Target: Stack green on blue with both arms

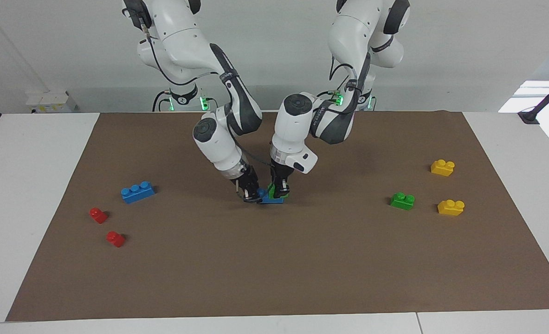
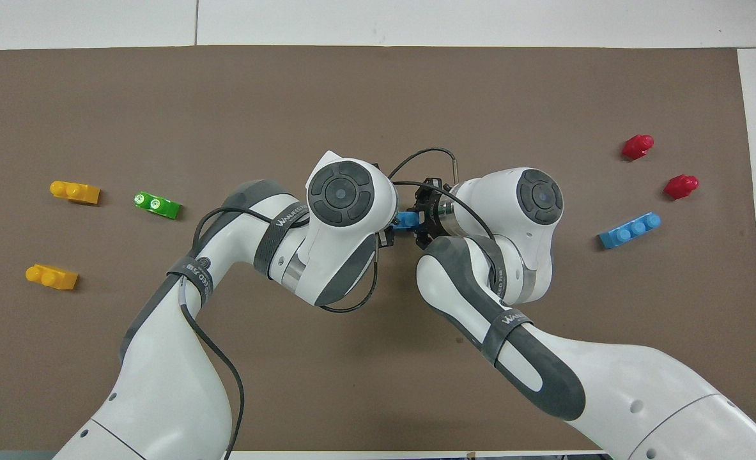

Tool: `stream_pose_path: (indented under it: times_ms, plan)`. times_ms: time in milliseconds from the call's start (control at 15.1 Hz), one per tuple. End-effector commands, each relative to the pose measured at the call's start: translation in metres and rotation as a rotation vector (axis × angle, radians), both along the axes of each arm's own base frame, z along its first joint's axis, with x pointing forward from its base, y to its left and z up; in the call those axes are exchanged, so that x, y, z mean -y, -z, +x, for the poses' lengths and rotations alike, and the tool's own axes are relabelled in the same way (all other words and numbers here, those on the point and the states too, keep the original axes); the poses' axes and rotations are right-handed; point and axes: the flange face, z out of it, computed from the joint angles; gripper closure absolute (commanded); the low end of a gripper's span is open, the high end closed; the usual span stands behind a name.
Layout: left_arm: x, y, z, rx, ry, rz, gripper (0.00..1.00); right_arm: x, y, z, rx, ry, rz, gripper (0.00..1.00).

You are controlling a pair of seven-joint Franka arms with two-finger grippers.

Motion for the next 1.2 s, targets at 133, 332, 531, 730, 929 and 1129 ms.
stream_pose_path:
  times_ms: [133,332,531,730,929,1129]
  plan:
    - [0.004,0.022,-0.008,-0.007,0.119,0.056,1.00,0.004,0.000,-0.004,0.035,-0.009,0.006,1.00]
    - [0.015,0.030,-0.028,-0.037,0.163,0.080,1.00,0.006,0.004,-0.006,0.038,-0.005,0.001,1.00]
    - [0.017,0.031,-0.031,-0.044,0.167,0.084,1.00,0.006,0.003,-0.006,0.038,-0.005,0.001,1.00]
    - [0.011,0.032,-0.025,-0.029,0.156,0.072,1.00,0.006,0.003,-0.006,0.042,-0.005,0.001,1.00]
    - [0.007,0.045,-0.026,-0.016,0.164,0.064,1.00,0.006,0.004,-0.006,0.043,-0.006,0.000,1.00]
    - [0.003,0.066,-0.032,0.016,0.178,0.044,1.00,0.008,0.004,-0.006,0.039,-0.002,0.000,1.00]
